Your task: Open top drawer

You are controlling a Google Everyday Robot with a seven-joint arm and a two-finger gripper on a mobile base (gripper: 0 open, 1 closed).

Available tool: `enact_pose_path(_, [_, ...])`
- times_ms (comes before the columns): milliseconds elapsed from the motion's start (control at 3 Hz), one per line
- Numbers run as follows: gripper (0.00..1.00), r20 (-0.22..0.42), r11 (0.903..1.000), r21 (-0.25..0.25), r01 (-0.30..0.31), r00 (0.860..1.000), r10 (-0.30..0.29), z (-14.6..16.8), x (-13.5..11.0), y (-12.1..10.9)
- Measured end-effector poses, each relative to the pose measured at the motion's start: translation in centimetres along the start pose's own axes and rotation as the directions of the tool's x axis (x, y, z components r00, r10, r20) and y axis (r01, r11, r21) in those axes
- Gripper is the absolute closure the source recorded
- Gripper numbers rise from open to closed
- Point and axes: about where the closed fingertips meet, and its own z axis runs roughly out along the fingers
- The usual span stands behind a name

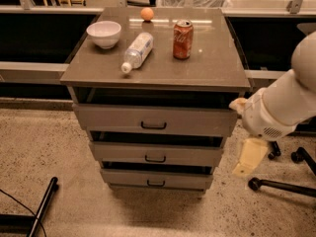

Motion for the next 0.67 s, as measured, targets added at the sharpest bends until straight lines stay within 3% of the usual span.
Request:
enact_pose_path(333, [0.00,0.010,0.9994,0.032,0.014,1.000,-0.014,0.32,-0.07,-0.47])
enact_pose_path(667, [0.00,0.010,0.9995,0.030,0.012,1.000,-0.012,0.50,0.05,-0.65])
